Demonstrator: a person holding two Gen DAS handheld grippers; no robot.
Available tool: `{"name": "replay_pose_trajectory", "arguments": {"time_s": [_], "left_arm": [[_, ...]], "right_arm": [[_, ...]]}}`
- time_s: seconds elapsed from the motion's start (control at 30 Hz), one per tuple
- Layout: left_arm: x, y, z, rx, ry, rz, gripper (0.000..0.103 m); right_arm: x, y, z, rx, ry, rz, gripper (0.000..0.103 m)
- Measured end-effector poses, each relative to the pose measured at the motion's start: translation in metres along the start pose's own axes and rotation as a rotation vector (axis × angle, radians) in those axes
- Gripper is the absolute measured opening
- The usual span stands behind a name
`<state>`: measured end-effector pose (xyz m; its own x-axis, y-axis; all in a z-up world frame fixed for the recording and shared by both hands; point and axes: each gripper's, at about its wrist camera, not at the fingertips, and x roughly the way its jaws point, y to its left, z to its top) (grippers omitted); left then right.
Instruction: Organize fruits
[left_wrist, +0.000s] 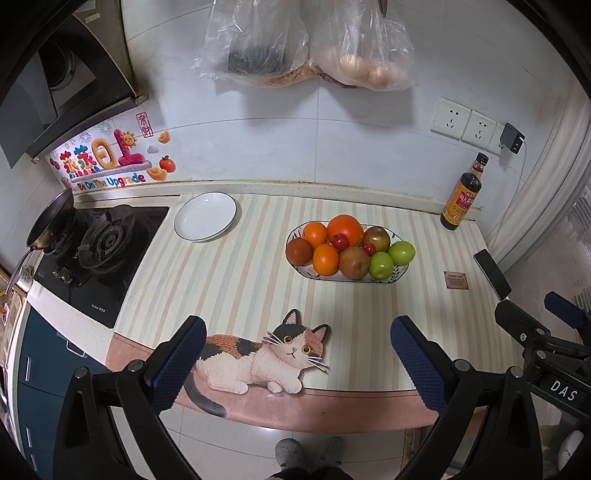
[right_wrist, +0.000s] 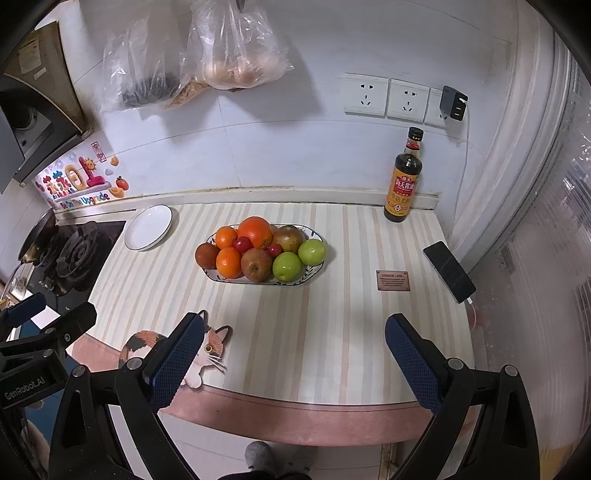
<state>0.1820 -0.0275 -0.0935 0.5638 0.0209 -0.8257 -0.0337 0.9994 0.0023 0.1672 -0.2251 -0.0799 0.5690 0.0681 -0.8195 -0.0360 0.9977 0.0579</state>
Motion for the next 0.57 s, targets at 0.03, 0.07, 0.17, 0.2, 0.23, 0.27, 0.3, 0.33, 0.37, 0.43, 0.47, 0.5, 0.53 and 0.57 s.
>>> {"name": "replay_pose_trajectory", "arguments": {"time_s": [0.03, 0.07, 0.17, 0.2, 0.23, 0.27, 0.3, 0.33, 0.37, 0.43, 0.47, 0.5, 0.53, 0.57], "left_arm": [[0.0001, 0.0001, -0.0008, 0.001, 0.001, -0.002, 0.102], [0.0001, 0.0002, -0.0007, 0.001, -0.001, -0.001, 0.102], [-0.0008, 0.0002, -0.0009, 0.000, 0.000, 0.001, 0.102], [-0.0019, 0.0003, -0.0014, -0.001, 0.000, 0.001, 0.102], [-0.0027, 0.0002, -0.0009, 0.000, -0.001, 0.003, 0.102], [-0.0025, 0.0005, -0.0014, -0.001, -0.002, 0.004, 0.102], [-0.0028, 0.0006, -0.0014, -0.002, 0.000, 0.003, 0.102], [-0.0032, 0.0010, -0.0032, -0.004, 0.001, 0.003, 0.102], [-0.0041, 0.0010, -0.0029, -0.004, 0.000, 0.003, 0.102], [-0.0040, 0.0011, -0.0029, -0.003, -0.003, 0.001, 0.102], [-0.0042, 0.0012, -0.0028, -0.003, -0.006, 0.002, 0.102], [-0.0045, 0.0011, -0.0028, -0.003, -0.010, 0.004, 0.103], [-0.0057, 0.0015, -0.0056, -0.004, -0.014, 0.005, 0.102], [-0.0069, 0.0014, -0.0059, -0.004, -0.018, 0.005, 0.102]], "right_arm": [[-0.0004, 0.0007, -0.0004, 0.000, 0.000, 0.002, 0.101], [-0.0002, 0.0002, 0.0002, -0.002, 0.001, 0.002, 0.101], [-0.0001, 0.0003, 0.0002, -0.003, 0.001, 0.002, 0.101], [-0.0001, 0.0007, 0.0000, -0.004, 0.000, -0.002, 0.101], [-0.0002, 0.0005, -0.0001, -0.004, 0.001, 0.000, 0.101], [-0.0001, 0.0003, 0.0001, -0.003, 0.001, 0.003, 0.101], [-0.0007, 0.0012, -0.0003, -0.004, 0.001, 0.002, 0.101], [-0.0006, 0.0006, 0.0000, -0.006, 0.001, 0.002, 0.101], [-0.0005, -0.0004, 0.0001, -0.006, 0.002, 0.004, 0.101], [-0.0010, -0.0006, -0.0002, -0.008, 0.001, 0.003, 0.101], [-0.0008, -0.0008, -0.0001, -0.007, 0.001, 0.003, 0.101], [-0.0008, -0.0008, 0.0000, -0.007, 0.001, 0.006, 0.101], [-0.0009, -0.0006, -0.0001, -0.008, 0.001, 0.004, 0.101], [-0.0006, -0.0009, 0.0000, -0.008, 0.001, 0.003, 0.101]]}}
